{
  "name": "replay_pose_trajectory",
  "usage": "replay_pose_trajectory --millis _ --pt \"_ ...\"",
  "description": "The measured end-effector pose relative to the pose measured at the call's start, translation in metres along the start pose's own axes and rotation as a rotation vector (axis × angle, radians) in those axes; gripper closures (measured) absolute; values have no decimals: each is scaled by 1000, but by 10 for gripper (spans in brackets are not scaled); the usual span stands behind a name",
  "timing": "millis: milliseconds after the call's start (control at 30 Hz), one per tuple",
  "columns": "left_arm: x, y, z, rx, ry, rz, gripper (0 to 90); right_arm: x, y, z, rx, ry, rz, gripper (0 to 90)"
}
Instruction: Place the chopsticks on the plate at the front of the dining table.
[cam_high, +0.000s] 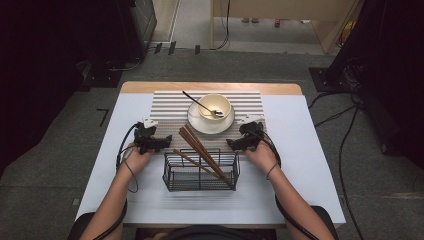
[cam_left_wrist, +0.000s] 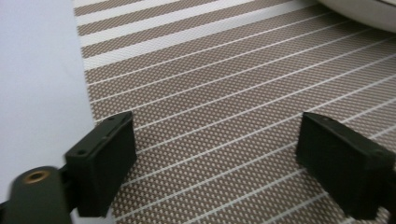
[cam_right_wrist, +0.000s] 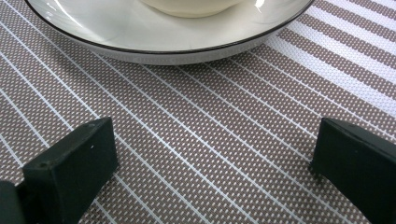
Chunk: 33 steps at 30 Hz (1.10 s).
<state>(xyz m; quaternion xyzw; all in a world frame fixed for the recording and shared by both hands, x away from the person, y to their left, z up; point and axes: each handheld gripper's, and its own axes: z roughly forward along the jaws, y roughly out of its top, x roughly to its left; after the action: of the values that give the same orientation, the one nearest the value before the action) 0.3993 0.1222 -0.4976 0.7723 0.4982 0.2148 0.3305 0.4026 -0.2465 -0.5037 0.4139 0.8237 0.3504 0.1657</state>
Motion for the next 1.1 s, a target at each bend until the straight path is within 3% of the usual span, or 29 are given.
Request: replay_pose_trajectory --millis 1100 --pt "0 0 0 0 2 2 102 -1 0 0 1 2 2 0"
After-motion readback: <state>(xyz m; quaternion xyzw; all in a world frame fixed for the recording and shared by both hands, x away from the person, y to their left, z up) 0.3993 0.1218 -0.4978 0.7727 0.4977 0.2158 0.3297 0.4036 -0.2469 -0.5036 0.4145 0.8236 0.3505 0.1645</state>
